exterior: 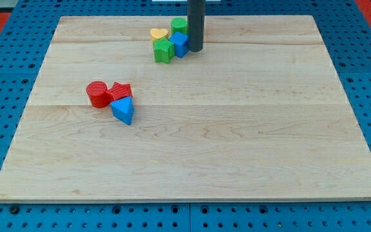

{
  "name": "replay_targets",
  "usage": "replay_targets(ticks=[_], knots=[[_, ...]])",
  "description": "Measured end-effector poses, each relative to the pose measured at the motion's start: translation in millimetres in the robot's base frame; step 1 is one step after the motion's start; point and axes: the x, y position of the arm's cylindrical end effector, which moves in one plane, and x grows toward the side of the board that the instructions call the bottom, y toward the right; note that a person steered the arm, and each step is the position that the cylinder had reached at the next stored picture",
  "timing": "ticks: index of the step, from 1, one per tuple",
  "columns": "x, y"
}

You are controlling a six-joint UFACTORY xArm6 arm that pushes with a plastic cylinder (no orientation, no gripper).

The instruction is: Push yellow hexagon above the blue cube

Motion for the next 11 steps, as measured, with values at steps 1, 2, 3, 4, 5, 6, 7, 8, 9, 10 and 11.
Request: replay_targets(ticks=[1, 2, 3, 4, 5, 6, 7, 8, 9, 10, 11], knots=[[0, -6], [0, 17], [-17, 63], [-51, 120], [-98, 111], [-96, 97], [-93, 59], [-89, 20], [-81, -9], [-73, -27], [-73, -14]])
